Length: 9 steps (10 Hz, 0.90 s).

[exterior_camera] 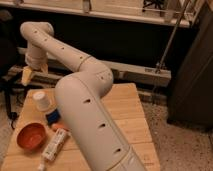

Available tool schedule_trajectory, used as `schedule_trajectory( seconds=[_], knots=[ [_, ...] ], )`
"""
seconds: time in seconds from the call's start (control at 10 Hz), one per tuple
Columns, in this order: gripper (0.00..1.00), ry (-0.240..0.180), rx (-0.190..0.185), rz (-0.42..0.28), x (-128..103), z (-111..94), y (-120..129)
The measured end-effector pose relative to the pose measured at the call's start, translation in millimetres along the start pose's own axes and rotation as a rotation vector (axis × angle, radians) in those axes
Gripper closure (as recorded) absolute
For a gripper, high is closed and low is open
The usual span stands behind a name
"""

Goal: Place the ceramic cup over the eraser

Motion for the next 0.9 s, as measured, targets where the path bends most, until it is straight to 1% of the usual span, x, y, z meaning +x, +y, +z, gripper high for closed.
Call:
schedule_trajectory(
  seconds=[0.2, 0.4, 0.5, 0.7, 0.9],
  knots=[
    [0.20, -0.020, -0.011, -0.004, 11, 19, -1],
    [0.20, -0.054, -0.011, -0.018, 13, 34, -6],
    [0.20, -0.077, -0.005, -0.025, 12, 41, -11],
    [0.20, -0.109, 0.002, -0.024, 8, 55, -15],
    [0.20, -0.132, 0.001, -0.021, 8, 71, -22]
  ],
)
